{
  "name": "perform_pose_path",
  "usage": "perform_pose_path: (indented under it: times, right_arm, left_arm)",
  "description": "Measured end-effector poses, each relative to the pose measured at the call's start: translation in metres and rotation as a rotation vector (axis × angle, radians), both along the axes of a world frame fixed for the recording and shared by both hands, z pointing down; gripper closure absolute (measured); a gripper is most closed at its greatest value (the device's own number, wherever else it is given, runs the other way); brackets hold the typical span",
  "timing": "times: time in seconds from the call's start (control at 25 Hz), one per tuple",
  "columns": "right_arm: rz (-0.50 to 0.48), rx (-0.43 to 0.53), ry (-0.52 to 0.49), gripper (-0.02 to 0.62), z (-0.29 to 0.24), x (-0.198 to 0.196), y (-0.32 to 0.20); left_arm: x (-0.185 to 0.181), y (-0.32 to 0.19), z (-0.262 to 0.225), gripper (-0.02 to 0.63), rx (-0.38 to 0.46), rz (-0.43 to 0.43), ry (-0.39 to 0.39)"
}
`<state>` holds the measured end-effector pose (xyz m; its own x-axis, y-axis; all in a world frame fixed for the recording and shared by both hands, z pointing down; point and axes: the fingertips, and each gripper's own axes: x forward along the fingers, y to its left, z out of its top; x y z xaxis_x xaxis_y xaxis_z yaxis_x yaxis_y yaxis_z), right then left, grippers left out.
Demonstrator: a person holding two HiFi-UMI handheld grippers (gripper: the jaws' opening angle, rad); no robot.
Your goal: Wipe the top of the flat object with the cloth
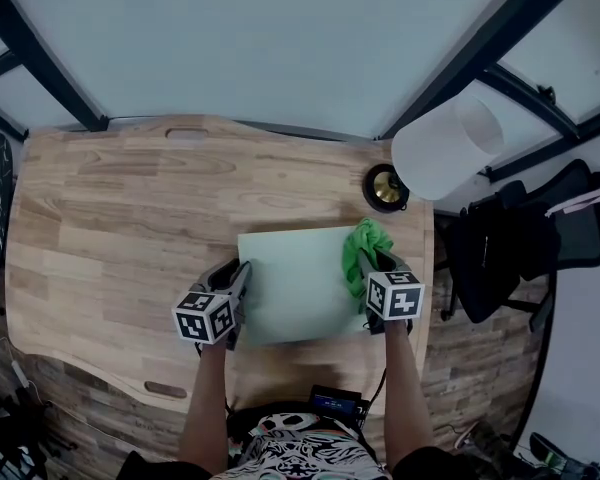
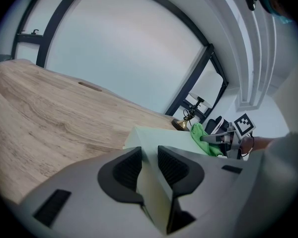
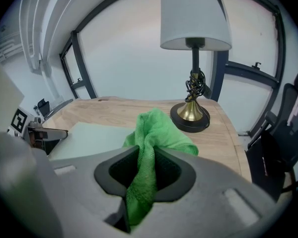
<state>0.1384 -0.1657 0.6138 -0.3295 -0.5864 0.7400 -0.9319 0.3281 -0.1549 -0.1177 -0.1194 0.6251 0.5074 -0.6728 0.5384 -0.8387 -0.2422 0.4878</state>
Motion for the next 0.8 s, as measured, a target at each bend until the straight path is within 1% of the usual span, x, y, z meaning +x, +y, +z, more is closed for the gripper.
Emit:
perform_pose_path:
  times: [0.4, 0.8]
  right_arm:
    - [-0.026, -0.003, -0.019, 0.518, -0.001, -0.011, -0.010]
    - [-0.061, -0.015, -0.029, 0.518, 0.000, -0.032, -0.014]
  left_arm:
    - [-0.002, -0.003, 0.000, 0.505, -0.009, -0.009, 0.009]
    - [-0.002, -0.003, 0.001, 0.505, -0.019, -0.010, 0.018]
